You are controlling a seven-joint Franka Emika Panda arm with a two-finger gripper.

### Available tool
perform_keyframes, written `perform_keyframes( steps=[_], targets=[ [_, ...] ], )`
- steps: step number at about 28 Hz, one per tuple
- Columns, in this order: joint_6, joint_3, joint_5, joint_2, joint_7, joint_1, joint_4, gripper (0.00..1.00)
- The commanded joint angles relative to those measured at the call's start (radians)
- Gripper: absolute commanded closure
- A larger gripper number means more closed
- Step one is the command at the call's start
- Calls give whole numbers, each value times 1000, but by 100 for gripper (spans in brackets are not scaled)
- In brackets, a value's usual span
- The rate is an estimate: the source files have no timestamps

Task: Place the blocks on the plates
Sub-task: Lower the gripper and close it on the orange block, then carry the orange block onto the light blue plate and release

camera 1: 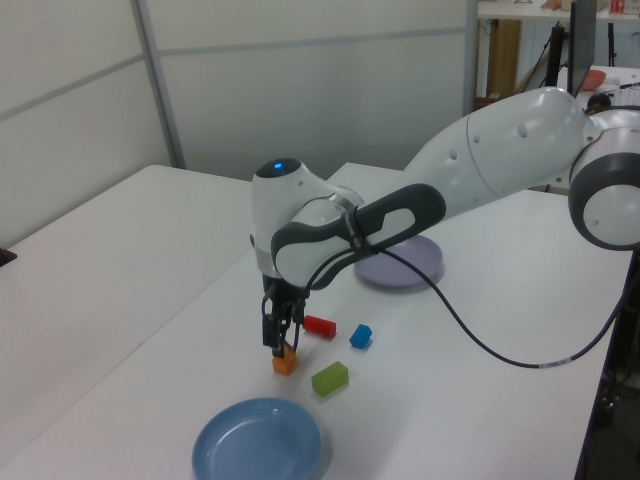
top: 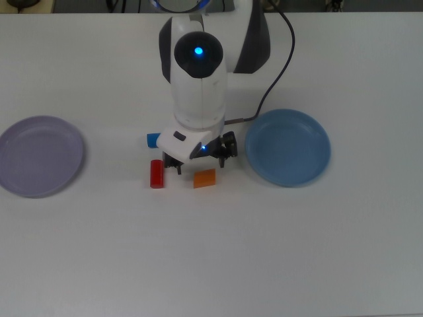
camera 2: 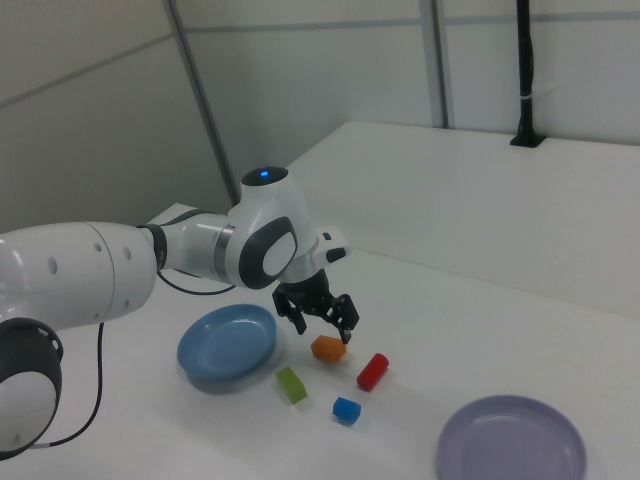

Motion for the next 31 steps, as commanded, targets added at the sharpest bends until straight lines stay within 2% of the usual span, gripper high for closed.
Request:
perform_keyframes(
  steps=[1, 15, 16, 17, 20, 22, 23, 28, 31],
  targets=[
    [41, -6, -13, 23, 32, 22, -2, 0],
    [70, -12, -29, 57, 102, 31, 1, 1],
    [72, -12, -30, 60, 115, 30, 1, 6],
    [73, -12, -30, 72, 131, 30, 5, 20],
    [73, -12, -32, 75, 141, 31, 8, 37],
    [79, -12, -32, 77, 142, 31, 8, 44],
    [94, -12, -32, 77, 142, 31, 6, 51],
    [101, -13, -30, 72, 147, 28, 8, 73],
    [90, -13, -27, 48, 147, 24, 3, 73]
  ],
)
